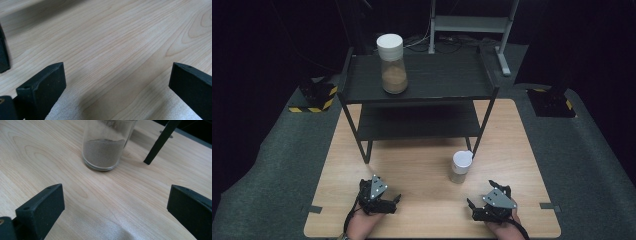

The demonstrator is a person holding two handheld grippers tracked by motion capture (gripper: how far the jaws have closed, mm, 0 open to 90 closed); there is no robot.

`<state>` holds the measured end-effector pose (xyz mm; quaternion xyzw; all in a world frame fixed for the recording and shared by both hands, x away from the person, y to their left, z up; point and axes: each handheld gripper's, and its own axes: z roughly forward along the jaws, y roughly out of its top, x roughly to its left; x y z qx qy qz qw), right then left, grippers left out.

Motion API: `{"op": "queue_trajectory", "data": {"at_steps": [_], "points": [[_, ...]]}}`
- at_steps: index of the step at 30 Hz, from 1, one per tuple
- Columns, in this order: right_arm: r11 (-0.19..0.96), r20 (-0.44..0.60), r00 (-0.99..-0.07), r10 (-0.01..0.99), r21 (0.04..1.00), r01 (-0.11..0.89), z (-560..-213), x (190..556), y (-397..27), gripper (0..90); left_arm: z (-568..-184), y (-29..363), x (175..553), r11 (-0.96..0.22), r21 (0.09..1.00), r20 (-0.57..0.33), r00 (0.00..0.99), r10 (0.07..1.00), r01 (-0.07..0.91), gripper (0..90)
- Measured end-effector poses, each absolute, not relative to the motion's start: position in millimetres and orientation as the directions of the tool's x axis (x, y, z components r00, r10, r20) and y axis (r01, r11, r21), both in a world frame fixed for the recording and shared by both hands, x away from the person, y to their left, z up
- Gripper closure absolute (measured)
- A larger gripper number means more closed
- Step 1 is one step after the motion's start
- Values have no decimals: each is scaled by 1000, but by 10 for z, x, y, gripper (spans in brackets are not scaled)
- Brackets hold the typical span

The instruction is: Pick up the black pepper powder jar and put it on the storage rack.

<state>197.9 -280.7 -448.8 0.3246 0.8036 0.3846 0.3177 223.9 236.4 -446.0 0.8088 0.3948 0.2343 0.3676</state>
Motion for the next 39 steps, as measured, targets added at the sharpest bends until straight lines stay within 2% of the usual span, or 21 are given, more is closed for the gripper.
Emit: {"op": "queue_trajectory", "data": {"at_steps": [10, 21, 32, 39], "points": [[477, -237, -601, 763, 834, 278, -4488, 1996, -2867, 0, -4436, 2228, 2235, -493, 745, 160, 596, 787, 450, 13], [437, -205, -586, 784, 853, 286, -4489, 1984, -2919, 0, -4437, 2240, 2239, -497, 745, 159, 606, 779, 444, 13], [345, -150, -579, 802, 907, 243, -4464, 1932, -2993, 0, -4438, 2254, 2242, -497, 748, 155, 612, 776, 440, 13], [324, -152, -580, 800, 924, 204, -4461, 1953, -2964, 0, -4441, 2266, 2242, -495, 750, 151, 616, 773, 438, 13]]}}
